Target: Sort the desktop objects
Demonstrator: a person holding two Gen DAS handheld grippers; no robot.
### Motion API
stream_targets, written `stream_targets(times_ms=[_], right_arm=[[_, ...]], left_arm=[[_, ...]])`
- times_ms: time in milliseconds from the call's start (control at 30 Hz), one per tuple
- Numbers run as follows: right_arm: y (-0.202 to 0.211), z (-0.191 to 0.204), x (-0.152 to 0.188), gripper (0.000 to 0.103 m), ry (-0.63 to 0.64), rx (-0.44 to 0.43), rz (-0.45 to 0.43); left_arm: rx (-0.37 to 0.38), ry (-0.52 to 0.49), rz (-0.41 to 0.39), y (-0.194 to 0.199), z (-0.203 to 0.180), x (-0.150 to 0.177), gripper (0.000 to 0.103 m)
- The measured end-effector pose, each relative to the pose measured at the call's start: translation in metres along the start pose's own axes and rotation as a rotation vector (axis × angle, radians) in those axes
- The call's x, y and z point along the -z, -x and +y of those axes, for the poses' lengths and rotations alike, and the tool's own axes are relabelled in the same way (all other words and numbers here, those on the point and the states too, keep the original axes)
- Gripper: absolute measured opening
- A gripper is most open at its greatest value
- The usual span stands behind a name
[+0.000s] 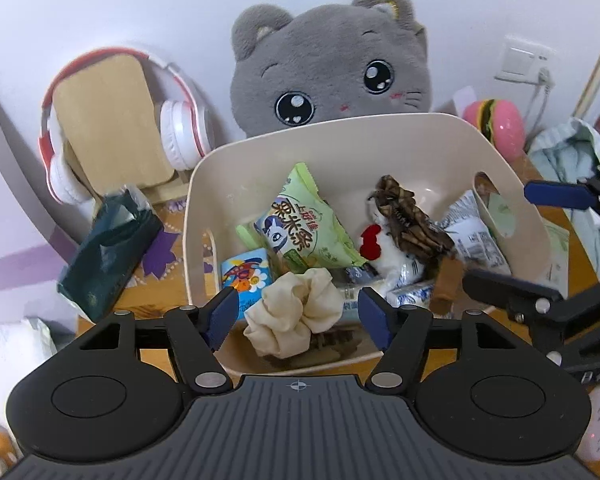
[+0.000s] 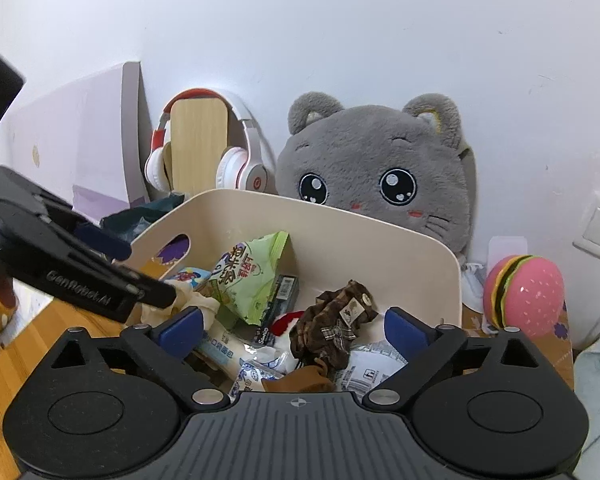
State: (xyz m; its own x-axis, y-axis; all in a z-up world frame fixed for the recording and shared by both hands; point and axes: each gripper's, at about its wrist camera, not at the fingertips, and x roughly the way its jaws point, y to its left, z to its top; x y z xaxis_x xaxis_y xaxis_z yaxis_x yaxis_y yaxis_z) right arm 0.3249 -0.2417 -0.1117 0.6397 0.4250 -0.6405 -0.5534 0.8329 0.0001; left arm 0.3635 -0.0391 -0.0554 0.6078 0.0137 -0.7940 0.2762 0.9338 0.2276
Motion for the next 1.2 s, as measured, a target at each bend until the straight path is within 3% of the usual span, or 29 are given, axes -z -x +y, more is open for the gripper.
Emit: stream_targets(times_ms=[300,667,933,1200], right_arm=[[0.025,0.006,0.002,0.103,-0.017,0.026,0.015],[0.074,0.032,0.012,0.103,-0.073,0.075,-0.008],[0.119,0.059,0.024,0.103,-0.079,0.083,-0.041],[0.156,0.091,0.038,0.103,-0.028,0.087,-0.035]], left_arm=[[-0.001,-0.036,-0.021,0.036,-0.009,0.015,0.068],[0.050,0.006,-0.031,0.088,-0.012,0.051,0.068],[0.043,0.038,-0.085,0.142,-0.009,0.076,0.068],[0.056,0.008,-0.098,0.181,-0.010,0.105,0.068]])
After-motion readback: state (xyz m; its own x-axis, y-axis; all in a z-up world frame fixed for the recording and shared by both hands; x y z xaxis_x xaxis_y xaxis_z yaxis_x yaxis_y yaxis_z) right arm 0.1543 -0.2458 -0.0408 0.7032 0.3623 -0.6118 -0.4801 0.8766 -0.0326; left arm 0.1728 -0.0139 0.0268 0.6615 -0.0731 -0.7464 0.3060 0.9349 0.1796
